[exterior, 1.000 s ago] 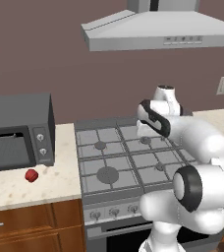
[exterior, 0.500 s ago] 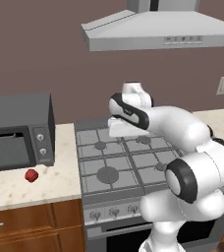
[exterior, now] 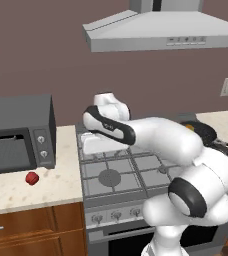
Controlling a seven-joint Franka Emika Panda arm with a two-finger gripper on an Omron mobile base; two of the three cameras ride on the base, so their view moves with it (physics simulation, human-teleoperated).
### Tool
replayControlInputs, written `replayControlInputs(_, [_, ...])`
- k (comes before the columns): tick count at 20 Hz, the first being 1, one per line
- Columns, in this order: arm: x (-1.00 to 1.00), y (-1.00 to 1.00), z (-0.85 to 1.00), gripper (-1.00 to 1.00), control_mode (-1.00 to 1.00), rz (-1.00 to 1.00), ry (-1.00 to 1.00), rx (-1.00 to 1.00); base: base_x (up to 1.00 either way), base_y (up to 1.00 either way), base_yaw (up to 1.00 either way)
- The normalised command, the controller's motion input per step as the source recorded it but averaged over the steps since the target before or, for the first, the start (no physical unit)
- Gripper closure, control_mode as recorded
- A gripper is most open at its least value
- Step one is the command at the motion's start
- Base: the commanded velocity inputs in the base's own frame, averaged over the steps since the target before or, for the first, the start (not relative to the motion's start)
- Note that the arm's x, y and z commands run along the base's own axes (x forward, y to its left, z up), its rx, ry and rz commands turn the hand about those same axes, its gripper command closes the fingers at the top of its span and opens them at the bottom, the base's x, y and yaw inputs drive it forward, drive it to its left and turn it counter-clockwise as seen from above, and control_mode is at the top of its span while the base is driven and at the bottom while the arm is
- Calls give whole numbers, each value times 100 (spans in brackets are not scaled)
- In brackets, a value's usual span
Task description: Put the bell pepper and potato in the pan. Then turn on the rear right burner and set the heat to medium.
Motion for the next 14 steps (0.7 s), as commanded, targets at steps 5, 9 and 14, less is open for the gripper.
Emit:
replayControlInputs(5, [-82, 52, 0, -100, -100, 0, -9, 4, 0, 0, 0])
replayControlInputs(9, [-21, 62, 12, -100, -100, 0, -14, 5, 0, 0, 0])
replayControlInputs(14, [0, 53, 7, -100, -100, -2, -25, 5, 0, 0, 0])
